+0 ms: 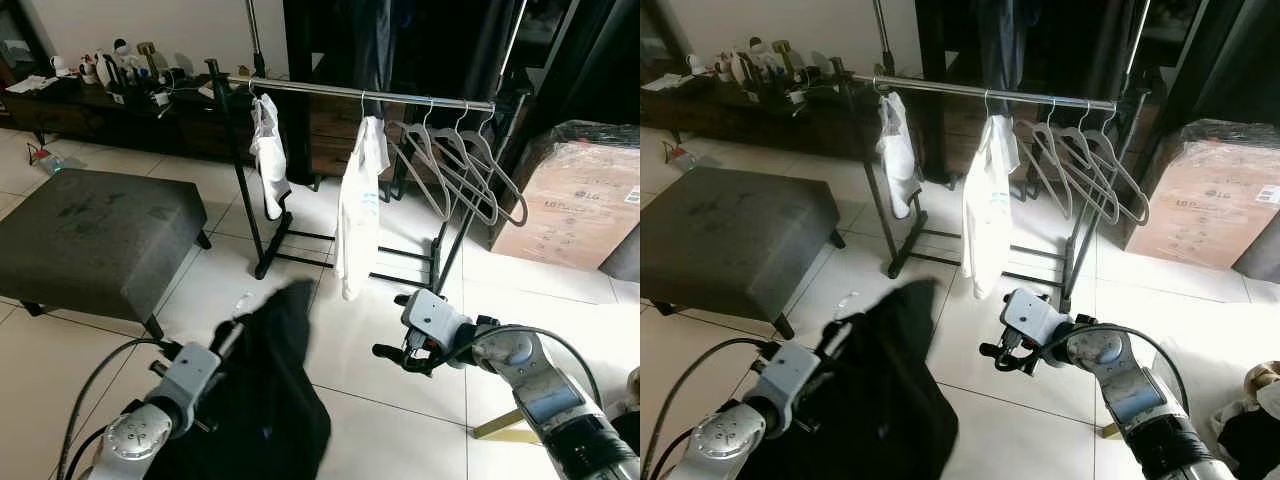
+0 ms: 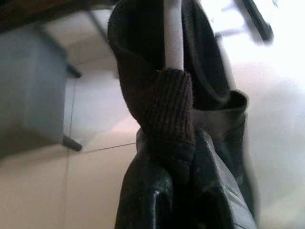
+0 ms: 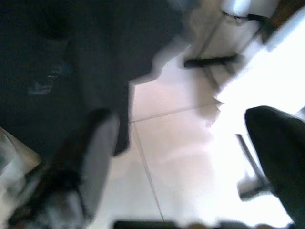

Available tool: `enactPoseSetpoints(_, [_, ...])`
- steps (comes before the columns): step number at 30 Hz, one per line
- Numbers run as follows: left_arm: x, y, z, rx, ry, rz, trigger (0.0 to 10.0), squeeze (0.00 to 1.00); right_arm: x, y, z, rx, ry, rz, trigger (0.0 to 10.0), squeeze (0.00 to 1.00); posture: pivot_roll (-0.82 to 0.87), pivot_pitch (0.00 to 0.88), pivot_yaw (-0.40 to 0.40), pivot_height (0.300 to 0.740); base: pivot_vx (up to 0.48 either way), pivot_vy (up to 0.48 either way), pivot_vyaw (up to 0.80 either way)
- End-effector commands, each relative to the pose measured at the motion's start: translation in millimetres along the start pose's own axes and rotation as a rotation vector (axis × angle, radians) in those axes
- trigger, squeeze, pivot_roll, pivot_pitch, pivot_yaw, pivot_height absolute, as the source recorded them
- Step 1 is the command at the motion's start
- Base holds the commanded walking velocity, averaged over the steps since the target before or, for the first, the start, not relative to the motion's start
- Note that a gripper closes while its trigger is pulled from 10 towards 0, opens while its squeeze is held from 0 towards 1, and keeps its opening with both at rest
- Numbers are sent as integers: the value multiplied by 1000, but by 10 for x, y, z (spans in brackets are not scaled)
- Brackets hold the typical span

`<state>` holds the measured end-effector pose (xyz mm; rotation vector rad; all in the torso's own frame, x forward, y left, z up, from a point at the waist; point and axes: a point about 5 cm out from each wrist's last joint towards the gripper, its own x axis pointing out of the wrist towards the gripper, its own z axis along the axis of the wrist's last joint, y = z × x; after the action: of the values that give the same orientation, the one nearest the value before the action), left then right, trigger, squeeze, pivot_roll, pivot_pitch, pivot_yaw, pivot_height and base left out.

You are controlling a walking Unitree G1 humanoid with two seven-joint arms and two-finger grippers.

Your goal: Hang hanger

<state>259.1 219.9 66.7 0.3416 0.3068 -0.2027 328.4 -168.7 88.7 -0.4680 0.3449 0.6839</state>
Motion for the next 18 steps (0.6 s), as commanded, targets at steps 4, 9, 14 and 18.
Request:
enactPoseSetpoints(4, [-99,63,58,-107,-50,134,10000,0,-14,110,-602,227,184,-170,10000,0,-62,108,7,740,0,0,0])
enactPoseSetpoints(9, [-255,-2,71,-184,-105,196,10000,0,-80,556,-1183,437,397,-270,10000,0,-43,109,5,740,0,0,0])
enactPoseSetpoints(14, [-283,43,51,-151,-97,216,10000,0,-183,998,-1507,596,537,-297,10000,0,-24,103,2,740,0,0,0])
enactPoseSetpoints(18, [-259,-86,34,-204,-93,79,10000,0,-219,1116,-1583,637,581,-309,10000,0,-25,97,4,740,253,0,0])
